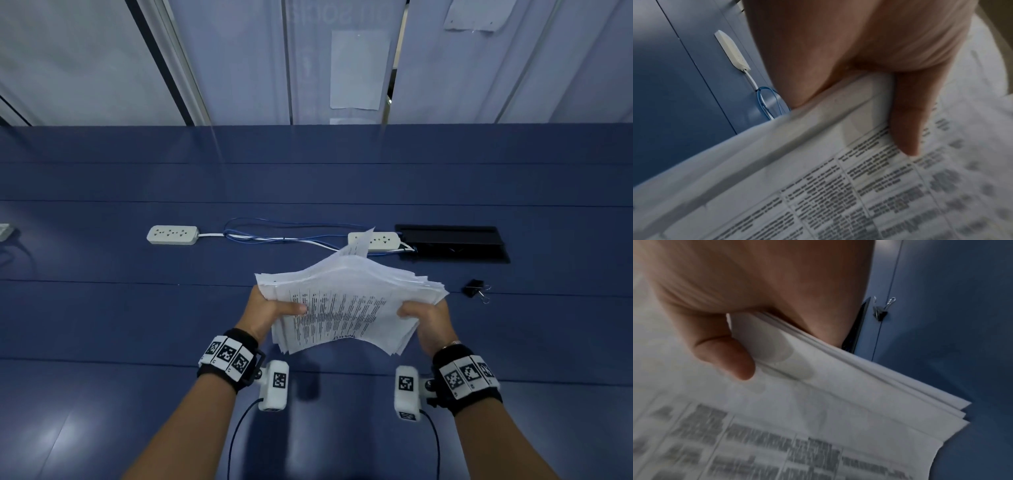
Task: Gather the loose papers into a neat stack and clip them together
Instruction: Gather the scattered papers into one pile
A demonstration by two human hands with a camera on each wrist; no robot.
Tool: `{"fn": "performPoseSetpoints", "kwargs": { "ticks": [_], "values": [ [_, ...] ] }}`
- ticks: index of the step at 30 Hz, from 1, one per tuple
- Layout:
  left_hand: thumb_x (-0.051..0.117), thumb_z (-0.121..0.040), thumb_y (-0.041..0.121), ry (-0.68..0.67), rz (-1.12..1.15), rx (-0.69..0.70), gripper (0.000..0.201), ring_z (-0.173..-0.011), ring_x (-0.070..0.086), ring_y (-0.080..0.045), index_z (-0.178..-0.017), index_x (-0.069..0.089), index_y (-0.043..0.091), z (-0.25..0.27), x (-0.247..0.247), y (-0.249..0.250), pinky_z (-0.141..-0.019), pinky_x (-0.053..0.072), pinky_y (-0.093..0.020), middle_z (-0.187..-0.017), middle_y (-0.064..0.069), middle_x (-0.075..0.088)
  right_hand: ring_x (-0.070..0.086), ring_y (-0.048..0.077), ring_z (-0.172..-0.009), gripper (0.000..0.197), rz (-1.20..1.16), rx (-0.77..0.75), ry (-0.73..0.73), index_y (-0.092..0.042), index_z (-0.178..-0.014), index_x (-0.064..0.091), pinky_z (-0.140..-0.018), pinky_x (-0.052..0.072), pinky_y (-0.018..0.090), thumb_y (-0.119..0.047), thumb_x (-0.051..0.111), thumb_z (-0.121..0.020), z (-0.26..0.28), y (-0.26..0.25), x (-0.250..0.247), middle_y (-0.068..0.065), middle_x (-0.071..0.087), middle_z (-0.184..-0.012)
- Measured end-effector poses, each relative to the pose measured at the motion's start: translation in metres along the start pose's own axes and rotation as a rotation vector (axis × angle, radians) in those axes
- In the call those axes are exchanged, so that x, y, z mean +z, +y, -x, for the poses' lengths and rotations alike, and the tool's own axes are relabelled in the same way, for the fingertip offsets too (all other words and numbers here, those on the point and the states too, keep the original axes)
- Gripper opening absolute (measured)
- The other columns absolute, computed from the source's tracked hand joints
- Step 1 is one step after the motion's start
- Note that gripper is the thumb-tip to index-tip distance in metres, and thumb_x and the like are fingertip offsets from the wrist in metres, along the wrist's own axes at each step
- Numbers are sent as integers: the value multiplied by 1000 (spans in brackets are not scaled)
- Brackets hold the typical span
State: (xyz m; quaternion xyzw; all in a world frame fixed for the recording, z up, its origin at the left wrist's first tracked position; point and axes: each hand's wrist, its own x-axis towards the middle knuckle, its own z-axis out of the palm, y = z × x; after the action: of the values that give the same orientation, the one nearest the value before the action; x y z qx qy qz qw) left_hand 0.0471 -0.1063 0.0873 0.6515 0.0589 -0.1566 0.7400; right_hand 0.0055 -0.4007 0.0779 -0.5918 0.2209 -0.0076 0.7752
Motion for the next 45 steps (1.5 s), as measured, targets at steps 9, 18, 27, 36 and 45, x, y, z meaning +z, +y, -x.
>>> {"fn": "performPoseSetpoints", "kwargs": {
  "ticks": [9,18,27,36,45],
  "values": [
    [83,-56,-8,-208,-122,-87,54,-105,72,-28,-106,75,11,7,-9,2,-93,56,-42,-109,-14,76,71,24,-81,43,129,16,-119,-9,-90,70,-74,58,38,21,66,-59,4,-1,-4,2,77,-82],
    [79,-64,-19,-125,-79,-111,52,-108,70,-36,-112,69,1,8,-14,-13,-91,57,-42,-110,-17,75,72,31,-82,36,114,55,-59,0,-88,70,-78,55,41,18,67,-57,6,1,-13,7,78,-81],
    [84,-53,-13,-15,-26,74,48,-89,74,-17,-94,75,9,6,0,-6,-75,59,-27,-93,-3,79,72,32,-87,48,3,-24,-13,8,-101,63,-78,56,41,13,61,-53,7,-2,-2,14,73,-89],
    [82,-57,-16,17,17,93,49,-93,74,-25,-102,74,3,5,7,-2,-78,60,-36,-101,-12,78,64,20,-66,31,61,-22,31,-2,-75,64,-61,52,28,23,57,-58,5,-2,11,-3,70,-62],
    [80,-54,-5,-19,-156,65,33,-73,69,-8,-82,75,11,2,-3,-12,-65,54,-22,-77,5,76,56,3,-48,47,232,5,70,-13,-55,60,-56,43,24,31,49,-68,-3,5,4,-13,60,-48]
  ]
}}
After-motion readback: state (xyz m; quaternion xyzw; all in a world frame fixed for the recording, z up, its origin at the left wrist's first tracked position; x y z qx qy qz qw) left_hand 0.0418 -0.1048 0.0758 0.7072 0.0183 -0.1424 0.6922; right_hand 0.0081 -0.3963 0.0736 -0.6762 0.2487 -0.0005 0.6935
